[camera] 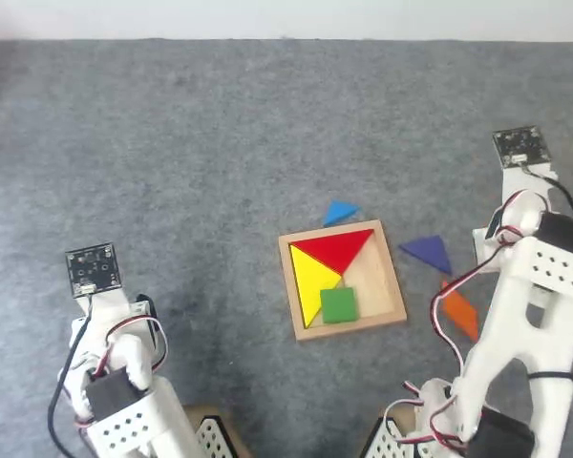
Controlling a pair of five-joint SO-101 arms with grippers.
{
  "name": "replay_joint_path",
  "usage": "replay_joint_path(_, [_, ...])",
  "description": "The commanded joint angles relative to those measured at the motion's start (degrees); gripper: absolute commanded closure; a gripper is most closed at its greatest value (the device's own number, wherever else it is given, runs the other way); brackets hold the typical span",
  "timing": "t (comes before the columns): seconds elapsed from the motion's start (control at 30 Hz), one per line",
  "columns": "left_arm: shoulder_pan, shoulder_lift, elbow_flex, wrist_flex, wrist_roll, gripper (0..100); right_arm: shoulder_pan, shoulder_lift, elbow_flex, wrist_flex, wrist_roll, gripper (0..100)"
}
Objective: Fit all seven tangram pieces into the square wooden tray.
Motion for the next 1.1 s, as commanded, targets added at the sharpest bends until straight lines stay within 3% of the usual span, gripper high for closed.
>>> replay_joint_path(0.0, [-0.4, -1.1, -0.2, 0.3, 0.4, 83, -3.5, 2.3, 7.8, -6.6, 0.7, 54.6])
replay_joint_path(0.13, [-0.4, -1.1, -0.2, 0.3, 0.4, 83, -9.2, 3.7, 18.1, -11.8, 1.6, 60.2])
replay_joint_path(0.27, [-0.3, -1.1, -0.2, 0.3, 0.4, 83, -18.9, -3.1, 23.4, -6.3, -10.3, 66.0])
replay_joint_path(0.33, [-0.3, -1.1, -0.2, 0.3, 0.4, 83, -21.4, -8.5, 25.5, -6.1, -12.6, 68.2])
replay_joint_path(0.53, [-0.4, -1.1, -0.2, 0.3, 0.4, 83, -11.0, -11.6, 29.2, -8.2, -10.4, 69.7])
replay_joint_path(1.07, [-0.2, -1.1, -0.2, 0.3, 0.4, 83, -9.4, 3.2, 24.2, -13.8, -7.6, 69.8])
